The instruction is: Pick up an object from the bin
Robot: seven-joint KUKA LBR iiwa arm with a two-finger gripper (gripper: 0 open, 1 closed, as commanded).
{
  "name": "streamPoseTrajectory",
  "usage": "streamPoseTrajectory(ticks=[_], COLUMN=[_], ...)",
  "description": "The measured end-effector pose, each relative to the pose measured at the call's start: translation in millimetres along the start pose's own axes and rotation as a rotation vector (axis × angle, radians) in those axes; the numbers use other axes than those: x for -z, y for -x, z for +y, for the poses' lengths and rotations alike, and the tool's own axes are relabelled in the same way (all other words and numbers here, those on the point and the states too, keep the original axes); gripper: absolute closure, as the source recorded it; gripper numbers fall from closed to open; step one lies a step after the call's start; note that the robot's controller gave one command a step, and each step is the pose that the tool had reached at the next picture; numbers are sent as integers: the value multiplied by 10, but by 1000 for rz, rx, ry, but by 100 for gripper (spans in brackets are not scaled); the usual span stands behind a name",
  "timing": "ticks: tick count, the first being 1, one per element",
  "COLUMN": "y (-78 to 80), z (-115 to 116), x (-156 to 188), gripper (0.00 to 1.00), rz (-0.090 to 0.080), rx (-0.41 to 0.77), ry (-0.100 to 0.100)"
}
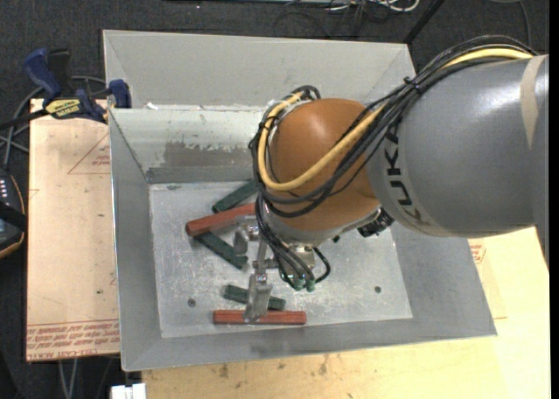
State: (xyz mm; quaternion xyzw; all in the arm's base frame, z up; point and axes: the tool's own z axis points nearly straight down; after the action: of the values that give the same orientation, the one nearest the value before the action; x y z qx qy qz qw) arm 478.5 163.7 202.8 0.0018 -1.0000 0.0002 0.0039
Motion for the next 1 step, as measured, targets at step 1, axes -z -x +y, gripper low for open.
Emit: streamPoseTrajectory(ticks=[1], y=[17], z=[-657], x=[-969], gripper=[0], rz=[-3], rx=[143], ry=[-2])
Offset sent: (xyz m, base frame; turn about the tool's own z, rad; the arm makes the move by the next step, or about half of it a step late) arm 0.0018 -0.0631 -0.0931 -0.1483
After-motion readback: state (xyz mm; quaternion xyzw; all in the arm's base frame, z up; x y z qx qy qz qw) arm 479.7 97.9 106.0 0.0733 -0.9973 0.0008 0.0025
